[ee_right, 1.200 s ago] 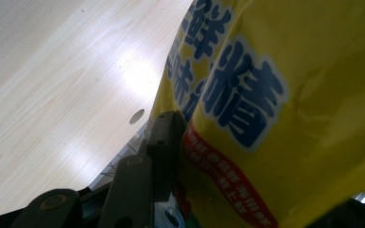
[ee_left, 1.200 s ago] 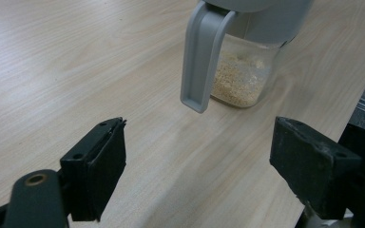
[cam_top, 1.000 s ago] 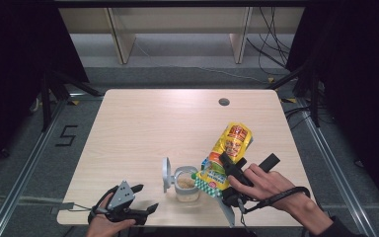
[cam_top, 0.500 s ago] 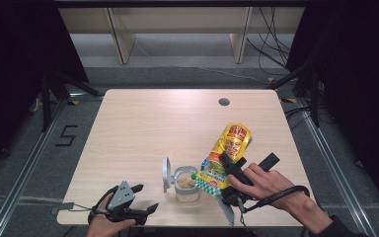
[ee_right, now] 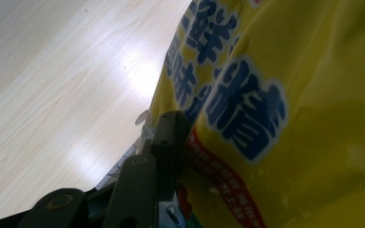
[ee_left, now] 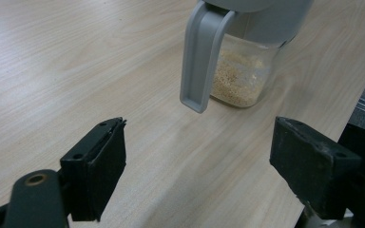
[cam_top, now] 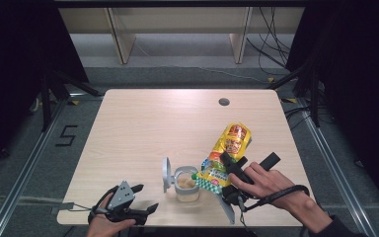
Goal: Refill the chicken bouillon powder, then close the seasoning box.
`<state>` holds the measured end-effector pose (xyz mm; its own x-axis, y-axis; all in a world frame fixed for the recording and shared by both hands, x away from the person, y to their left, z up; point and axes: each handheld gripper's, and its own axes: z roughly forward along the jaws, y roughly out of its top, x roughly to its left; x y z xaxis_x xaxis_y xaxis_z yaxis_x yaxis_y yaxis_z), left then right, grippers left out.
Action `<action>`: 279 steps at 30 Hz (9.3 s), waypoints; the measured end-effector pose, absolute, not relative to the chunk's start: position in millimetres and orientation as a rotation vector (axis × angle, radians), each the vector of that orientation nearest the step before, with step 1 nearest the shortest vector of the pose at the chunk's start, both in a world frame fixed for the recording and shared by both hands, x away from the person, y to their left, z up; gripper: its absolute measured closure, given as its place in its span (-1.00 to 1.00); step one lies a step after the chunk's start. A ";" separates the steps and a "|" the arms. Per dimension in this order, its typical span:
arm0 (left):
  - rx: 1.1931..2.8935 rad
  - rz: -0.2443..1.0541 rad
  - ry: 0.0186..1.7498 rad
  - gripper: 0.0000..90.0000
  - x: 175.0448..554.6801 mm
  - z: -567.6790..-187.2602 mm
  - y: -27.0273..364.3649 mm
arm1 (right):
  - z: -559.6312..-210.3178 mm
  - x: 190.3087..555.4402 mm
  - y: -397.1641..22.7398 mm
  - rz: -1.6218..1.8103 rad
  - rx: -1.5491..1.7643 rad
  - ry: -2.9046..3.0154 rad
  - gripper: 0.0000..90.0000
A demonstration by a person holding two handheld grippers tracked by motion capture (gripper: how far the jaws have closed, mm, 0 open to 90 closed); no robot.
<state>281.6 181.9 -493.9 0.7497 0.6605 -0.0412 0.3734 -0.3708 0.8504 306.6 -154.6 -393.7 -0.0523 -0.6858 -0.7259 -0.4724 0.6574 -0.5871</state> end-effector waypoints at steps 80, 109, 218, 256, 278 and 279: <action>1.990 0.369 0.808 -0.58 280.9 -494.3 181.8 | -420.7 347.0 -260.7 0.717 0.121 2.249 0.80; 1.982 0.367 0.817 -0.58 280.3 -494.7 180.5 | -434.6 367.5 -310.8 1.037 0.677 2.180 0.79; 1.892 0.463 0.746 0.98 298.4 -428.0 157.1 | -474.4 276.8 -310.0 1.215 1.127 2.209 -0.59; 1.894 0.413 0.704 0.89 301.4 -424.1 128.8 | -474.6 275.2 -310.4 1.214 1.151 2.200 -0.58; 1.829 0.385 0.837 -0.03 289.6 -444.4 176.2 | -475.5 277.1 -310.8 1.210 1.109 2.219 -0.58; 1.833 0.382 0.848 -0.05 288.1 -446.4 178.9 | -475.3 276.5 -310.6 1.210 1.118 2.220 -0.58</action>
<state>288.1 178.9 -446.4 0.6999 0.7036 -0.1226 0.3750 -0.2159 0.9015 276.5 -310.6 -475.3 -0.6140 0.7879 0.0458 0.4654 0.3146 0.8273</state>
